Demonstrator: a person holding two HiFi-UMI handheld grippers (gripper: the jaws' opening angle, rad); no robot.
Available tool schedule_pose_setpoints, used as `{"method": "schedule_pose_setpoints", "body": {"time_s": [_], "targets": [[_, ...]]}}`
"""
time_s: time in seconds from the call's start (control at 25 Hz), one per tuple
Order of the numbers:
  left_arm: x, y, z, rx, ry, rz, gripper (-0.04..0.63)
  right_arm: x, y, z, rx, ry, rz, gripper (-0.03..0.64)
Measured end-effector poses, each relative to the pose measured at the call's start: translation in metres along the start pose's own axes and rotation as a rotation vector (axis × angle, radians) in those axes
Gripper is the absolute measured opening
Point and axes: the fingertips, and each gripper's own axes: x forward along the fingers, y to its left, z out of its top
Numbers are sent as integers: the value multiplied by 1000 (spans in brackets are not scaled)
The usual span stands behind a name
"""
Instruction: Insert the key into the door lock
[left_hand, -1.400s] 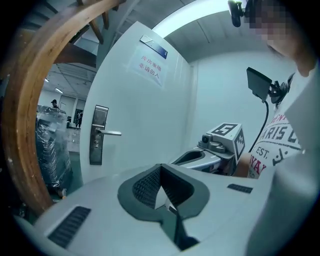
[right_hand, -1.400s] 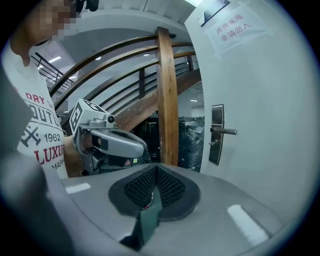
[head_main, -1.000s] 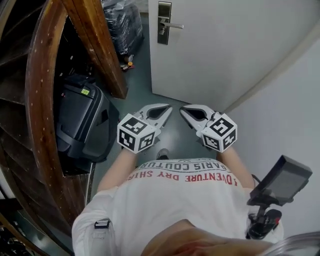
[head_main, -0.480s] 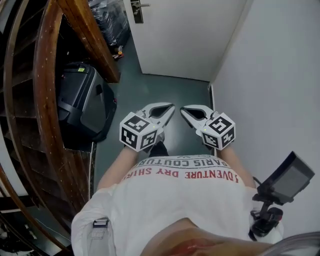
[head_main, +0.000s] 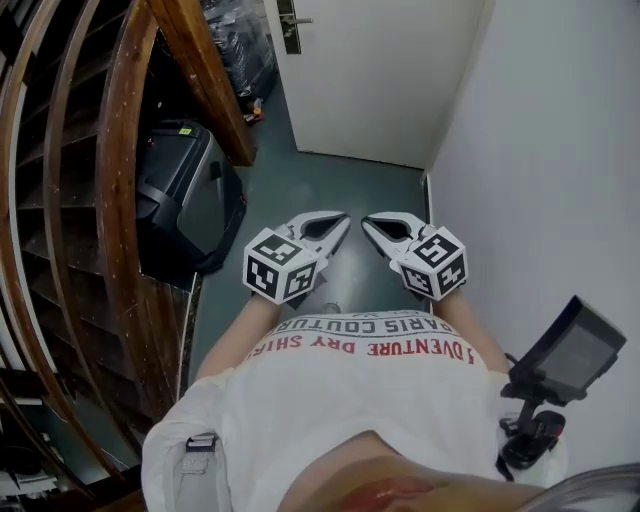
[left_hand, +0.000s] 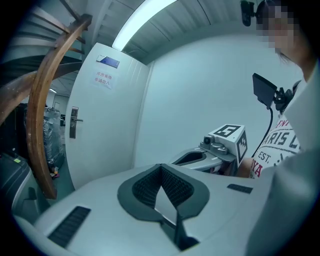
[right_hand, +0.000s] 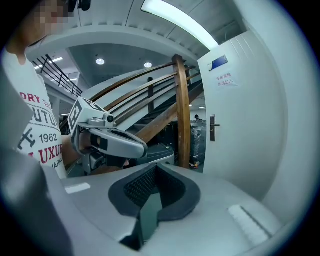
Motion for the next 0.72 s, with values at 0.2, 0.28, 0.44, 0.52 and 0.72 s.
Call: {"method": "schedule_pose_setpoints", "body": {"time_s": [0.2,0.28,0.44,0.52,0.72], "targets": [[-24,-26,-4,20,-11,15,0,-23,27,4,-25,-17,-14,2],[-30,-28,1,29,-23,20,0,-25,33,11,-41,-24,-10,2],[-40,-36,3,38,-36,19,0,-28,47,19,-64,-31,3,2],[-46,-41,5,43,-48,17,0,-31,53,25,-77,-37,-1,2],[-53,-45,5,53,-55,22,0,-34,63,28,-96,-36,5,2]]}}
